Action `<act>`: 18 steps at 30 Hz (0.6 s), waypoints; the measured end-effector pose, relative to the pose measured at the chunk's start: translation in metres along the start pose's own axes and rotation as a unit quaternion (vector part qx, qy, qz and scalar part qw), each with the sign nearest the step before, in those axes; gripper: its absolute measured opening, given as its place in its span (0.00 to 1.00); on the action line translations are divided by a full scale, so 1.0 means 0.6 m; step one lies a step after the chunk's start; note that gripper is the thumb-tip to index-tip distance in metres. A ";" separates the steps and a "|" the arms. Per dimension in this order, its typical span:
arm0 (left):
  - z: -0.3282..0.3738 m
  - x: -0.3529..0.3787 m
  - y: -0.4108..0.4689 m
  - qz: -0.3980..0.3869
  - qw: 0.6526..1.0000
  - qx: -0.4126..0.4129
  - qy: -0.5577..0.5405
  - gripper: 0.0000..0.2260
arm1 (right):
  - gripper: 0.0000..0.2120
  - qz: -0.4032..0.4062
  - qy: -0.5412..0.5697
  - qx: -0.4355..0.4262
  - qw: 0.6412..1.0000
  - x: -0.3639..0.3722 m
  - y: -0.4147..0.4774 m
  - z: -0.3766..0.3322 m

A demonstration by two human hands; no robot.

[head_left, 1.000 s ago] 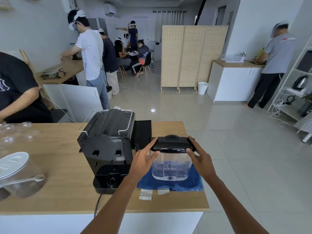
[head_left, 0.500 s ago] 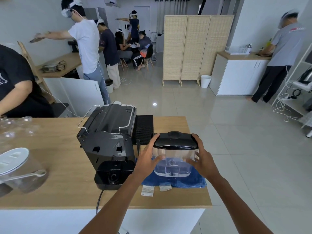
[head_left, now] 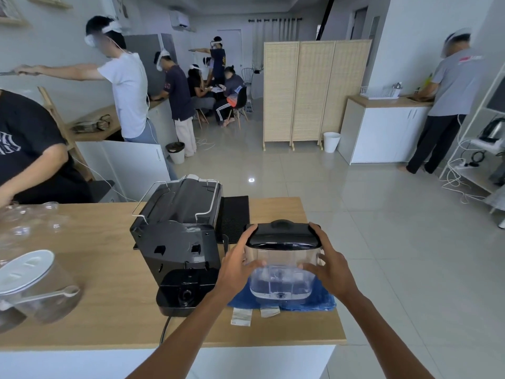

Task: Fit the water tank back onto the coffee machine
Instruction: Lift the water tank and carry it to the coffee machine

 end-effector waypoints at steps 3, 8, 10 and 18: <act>0.011 -0.013 -0.009 0.003 1.000 0.009 0.005 0.44 | 0.45 -0.008 -0.013 -0.015 1.000 -0.015 -0.001 -0.021; 0.058 -0.045 -0.047 0.035 0.998 0.039 0.015 0.39 | 0.44 -0.003 0.008 -0.033 0.999 -0.029 -0.014 -0.068; 0.075 -0.062 -0.060 0.038 0.998 0.046 0.012 0.40 | 0.43 0.000 0.029 -0.042 0.999 -0.030 -0.020 -0.090; 0.115 -0.125 -0.128 0.077 0.996 0.030 -0.020 0.40 | 0.42 -0.027 0.063 -0.041 0.997 -0.002 -0.023 -0.161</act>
Point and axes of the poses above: each hand's wrist, its own y-axis towards the middle knuckle, its own x-axis out of the palm, z = x × y, the point moved 1 cm from there along y, towards the middle knuckle, and after that the axes turned 4 degrees about -x, right-handed, at the moved point
